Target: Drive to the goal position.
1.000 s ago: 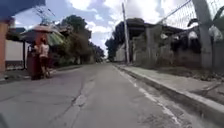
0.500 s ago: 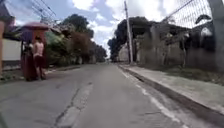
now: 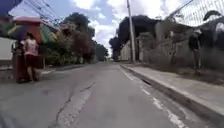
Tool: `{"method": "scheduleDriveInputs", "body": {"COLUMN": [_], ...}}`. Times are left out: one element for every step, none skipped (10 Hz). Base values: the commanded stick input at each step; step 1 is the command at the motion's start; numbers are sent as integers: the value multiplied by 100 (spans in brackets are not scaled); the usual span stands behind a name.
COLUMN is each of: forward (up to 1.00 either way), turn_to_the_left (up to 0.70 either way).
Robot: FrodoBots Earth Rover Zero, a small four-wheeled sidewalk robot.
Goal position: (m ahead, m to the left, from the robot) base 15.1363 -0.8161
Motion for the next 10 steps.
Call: {"method": "scheduleDriveInputs", "body": {"forward": [100,100,100,100,100,100,100,100,100,100], "turn_to_the_left": [0,0,0,0,0,0,0,0,0,0]}}
